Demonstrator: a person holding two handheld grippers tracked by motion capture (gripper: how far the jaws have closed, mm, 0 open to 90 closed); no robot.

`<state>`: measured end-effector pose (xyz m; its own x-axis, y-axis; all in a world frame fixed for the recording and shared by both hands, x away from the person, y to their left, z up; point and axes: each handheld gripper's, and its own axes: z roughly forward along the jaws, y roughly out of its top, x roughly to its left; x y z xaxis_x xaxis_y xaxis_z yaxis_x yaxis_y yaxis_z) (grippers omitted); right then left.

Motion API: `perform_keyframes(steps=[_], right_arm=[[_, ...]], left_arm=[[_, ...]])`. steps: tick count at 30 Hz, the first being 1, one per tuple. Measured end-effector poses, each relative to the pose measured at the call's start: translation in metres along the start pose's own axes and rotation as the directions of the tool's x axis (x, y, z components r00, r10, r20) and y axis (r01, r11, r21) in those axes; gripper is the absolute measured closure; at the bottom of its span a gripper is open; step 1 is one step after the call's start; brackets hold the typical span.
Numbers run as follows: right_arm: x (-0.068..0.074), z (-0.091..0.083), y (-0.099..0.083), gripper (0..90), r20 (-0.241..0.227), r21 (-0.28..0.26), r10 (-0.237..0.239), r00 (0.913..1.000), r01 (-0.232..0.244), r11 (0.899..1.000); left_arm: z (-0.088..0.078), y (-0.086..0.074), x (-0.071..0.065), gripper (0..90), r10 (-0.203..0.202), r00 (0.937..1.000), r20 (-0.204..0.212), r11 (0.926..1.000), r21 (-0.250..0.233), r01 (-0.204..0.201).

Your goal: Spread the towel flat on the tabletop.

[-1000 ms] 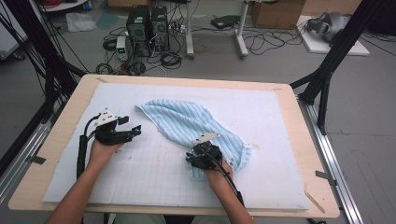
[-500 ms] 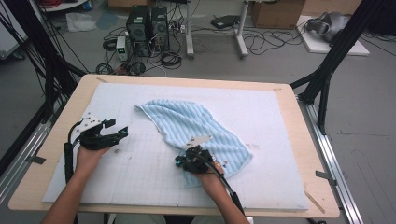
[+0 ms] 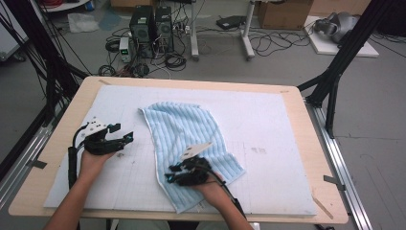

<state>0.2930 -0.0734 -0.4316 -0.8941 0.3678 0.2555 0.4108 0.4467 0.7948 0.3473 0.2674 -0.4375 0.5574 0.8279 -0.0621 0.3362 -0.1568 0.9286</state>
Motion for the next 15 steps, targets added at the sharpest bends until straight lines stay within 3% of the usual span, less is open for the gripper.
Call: perform_keyframes(steps=[1, 2, 3, 4, 5, 6, 7, 8, 9, 11, 12, 13, 15], right_arm=[[-0.006, -0.008, 0.000, 61.6, 0.041, -0.023, 0.020, 0.9989, -0.019, 1.000], [-0.016, -0.022, -0.001, 61.0, 0.131, -0.049, 0.049, 0.9902, -0.042, 0.998], [-0.022, -0.030, -0.002, 60.9, 0.191, -0.054, 0.061, 0.9797, -0.051, 0.997], [-0.030, -0.040, -0.004, 60.7, 0.269, -0.053, 0.071, 0.9604, -0.058, 0.997], [-0.038, -0.049, -0.007, 60.4, 0.340, -0.050, 0.090, 0.9359, -0.078, 0.996], [-0.047, -0.059, -0.011, 57.9, 0.416, -0.046, 0.117, 0.9019, -0.107, 0.993], [-0.052, -0.064, -0.013, 57.3, 0.460, -0.038, 0.126, 0.8790, -0.122, 0.992], [-0.060, -0.071, -0.018, 55.6, 0.522, -0.023, 0.141, 0.8412, -0.151, 0.988], [-0.064, -0.075, -0.020, 54.0, 0.551, -0.019, 0.147, 0.8217, -0.163, 0.986], [-0.073, -0.083, -0.026, 48.8, 0.618, -0.009, 0.164, 0.7690, -0.202, 0.979], [-0.078, -0.085, -0.030, 48.7, 0.635, 0.003, 0.177, 0.7518, -0.231, 0.973], [-0.080, -0.085, -0.032, 48.7, 0.638, 0.011, 0.181, 0.7485, -0.244, 0.970], [-0.083, -0.084, -0.036, 54.1, 0.630, 0.048, 0.174, 0.7570, -0.262, 0.964]], left_arm=[[0.001, 0.000, -0.001, 31.6, 0.004, 1.0000, 0.004, 1.0000, 0.006, -0.004], [0.002, -0.001, -0.002, 31.7, 0.003, 1.0000, 0.004, 1.0000, 0.009, -0.003], [0.003, -0.001, -0.003, 31.8, 0.008, 1.0000, 0.006, 0.9999, 0.014, -0.008], [0.004, -0.001, -0.004, 32.0, 0.009, 0.9999, 0.007, 0.9998, 0.017, -0.010], [0.005, -0.001, -0.004, 32.0, 0.009, 0.9999, 0.009, 0.9997, 0.021, -0.009], [0.005, -0.001, -0.004, 32.1, 0.012, 0.9999, 0.008, 0.9997, 0.023, -0.012], [0.005, -0.001, -0.005, 32.1, 0.008, 1.0000, 0.006, 0.9997, 0.024, -0.008], [0.006, -0.001, -0.005, 32.1, 0.005, 1.0000, 0.006, 0.9997, 0.024, -0.006], [0.006, -0.001, -0.005, 32.1, 0.005, 1.0000, 0.006, 0.9997, 0.024, -0.005], [0.007, -0.001, -0.006, 32.2, 0.004, 1.0000, 0.006, 0.9996, 0.029, -0.004], [0.007, -0.001, -0.006, 32.2, 0.002, 1.0000, 0.006, 0.9995, 0.030, -0.002], [0.007, -0.001, -0.007, 32.3, 0.004, 1.0000, 0.006, 0.9995, 0.033, -0.004], [0.008, -0.001, -0.008, 32.4, 0.007, 0.9999, 0.009, 0.9994, 0.034, -0.007]])
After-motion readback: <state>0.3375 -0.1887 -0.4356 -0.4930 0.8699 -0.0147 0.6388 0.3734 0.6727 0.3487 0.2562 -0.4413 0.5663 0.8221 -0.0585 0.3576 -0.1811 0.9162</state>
